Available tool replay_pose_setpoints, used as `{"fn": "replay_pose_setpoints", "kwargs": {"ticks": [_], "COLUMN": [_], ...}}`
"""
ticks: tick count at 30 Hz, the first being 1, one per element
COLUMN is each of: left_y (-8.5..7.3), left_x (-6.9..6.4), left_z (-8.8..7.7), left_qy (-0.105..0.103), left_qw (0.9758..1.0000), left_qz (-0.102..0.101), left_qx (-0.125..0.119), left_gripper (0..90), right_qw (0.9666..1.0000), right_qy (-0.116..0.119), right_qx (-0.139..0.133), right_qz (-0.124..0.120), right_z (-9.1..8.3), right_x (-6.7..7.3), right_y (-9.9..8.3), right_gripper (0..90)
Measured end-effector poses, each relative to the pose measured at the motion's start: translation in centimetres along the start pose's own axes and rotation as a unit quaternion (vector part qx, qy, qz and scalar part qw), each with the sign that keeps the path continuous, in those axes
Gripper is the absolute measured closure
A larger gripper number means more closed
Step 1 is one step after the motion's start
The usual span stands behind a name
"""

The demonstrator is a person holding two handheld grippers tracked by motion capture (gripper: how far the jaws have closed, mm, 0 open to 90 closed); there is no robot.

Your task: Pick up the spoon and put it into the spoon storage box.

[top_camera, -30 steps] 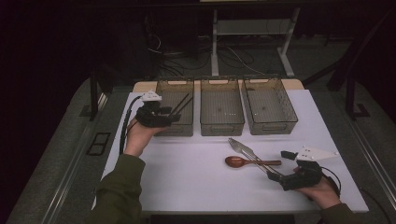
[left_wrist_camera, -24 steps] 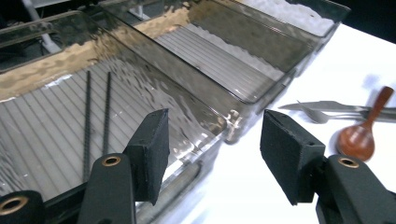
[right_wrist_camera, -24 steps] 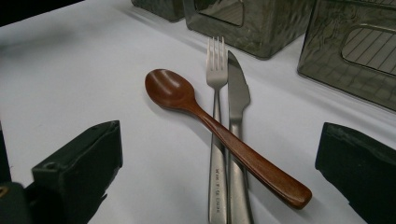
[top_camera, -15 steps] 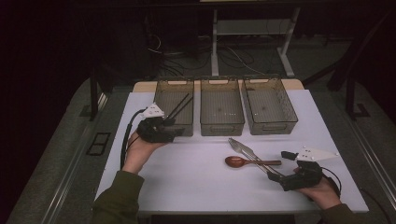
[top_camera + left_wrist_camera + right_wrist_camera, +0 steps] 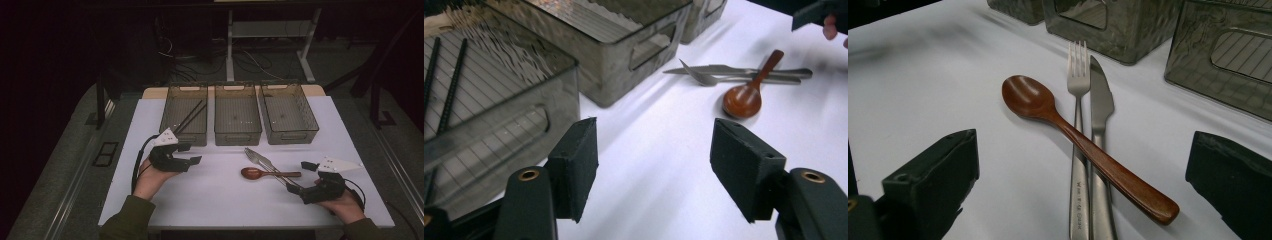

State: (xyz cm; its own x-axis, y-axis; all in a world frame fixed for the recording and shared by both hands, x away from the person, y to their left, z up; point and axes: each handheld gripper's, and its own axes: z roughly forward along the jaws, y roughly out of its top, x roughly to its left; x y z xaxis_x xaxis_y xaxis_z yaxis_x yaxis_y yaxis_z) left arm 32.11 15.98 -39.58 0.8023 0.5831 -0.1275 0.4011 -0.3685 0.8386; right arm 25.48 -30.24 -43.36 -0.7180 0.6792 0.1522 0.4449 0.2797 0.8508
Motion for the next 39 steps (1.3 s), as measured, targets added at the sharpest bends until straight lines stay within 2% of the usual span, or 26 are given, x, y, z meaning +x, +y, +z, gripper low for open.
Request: {"fn": "replay_pose_setpoints", "kwargs": {"ticks": [3, 6, 10, 19, 22, 27, 32, 39], "left_y": [-0.8, -1.6, -2.5, -4.7, -5.2, -5.4, -5.5, -5.4], "left_x": [-0.5, -0.9, -1.4, -2.7, -3.0, -2.9, -2.7, -2.6], "left_z": [-0.1, -0.3, -0.7, -0.7, -0.8, -1.0, -0.9, -1.0], "left_qy": [-0.001, -0.006, -0.01, -0.023, -0.018, -0.011, 0.001, 0.005], "left_qw": [1.0, 0.9999, 0.9998, 0.9996, 0.9995, 0.9994, 0.9997, 0.9996], "left_qz": [0.007, 0.003, 0.008, 0.006, 0.021, 0.017, 0.009, 0.002], "left_qx": [-0.005, -0.012, -0.017, -0.014, -0.013, -0.028, -0.024, -0.026], "left_gripper": [32.2, 28.5, 24.4, 18.8, 15.4, 12.3, 0.4, 0.0], "right_qw": [1.0, 1.0, 1.0, 1.0, 1.0, 1.0, 0.9999, 0.9996], "right_qy": [-0.001, -0.001, 0.0, 0.002, 0.002, 0.005, 0.007, 0.014], "right_qx": [0.0, -0.002, 0.001, 0.0, 0.001, 0.006, 0.012, 0.02], "right_qz": [0.002, 0.001, 0.0, 0.0, 0.0, 0.002, -0.01, -0.01], "right_z": [-0.1, -0.1, -0.1, -0.1, -0.1, -0.1, -0.3, 0.4], "right_x": [0.0, 0.1, 0.1, 0.1, 0.1, 0.2, 0.3, 0.2], "right_y": [-0.1, -0.1, -0.1, -0.1, -0.1, 0.0, 0.9, 1.8], "right_gripper": [0.2, 0.2, 0.2, 0.2, 0.2, 0.2, 0.2, 1.2]}}
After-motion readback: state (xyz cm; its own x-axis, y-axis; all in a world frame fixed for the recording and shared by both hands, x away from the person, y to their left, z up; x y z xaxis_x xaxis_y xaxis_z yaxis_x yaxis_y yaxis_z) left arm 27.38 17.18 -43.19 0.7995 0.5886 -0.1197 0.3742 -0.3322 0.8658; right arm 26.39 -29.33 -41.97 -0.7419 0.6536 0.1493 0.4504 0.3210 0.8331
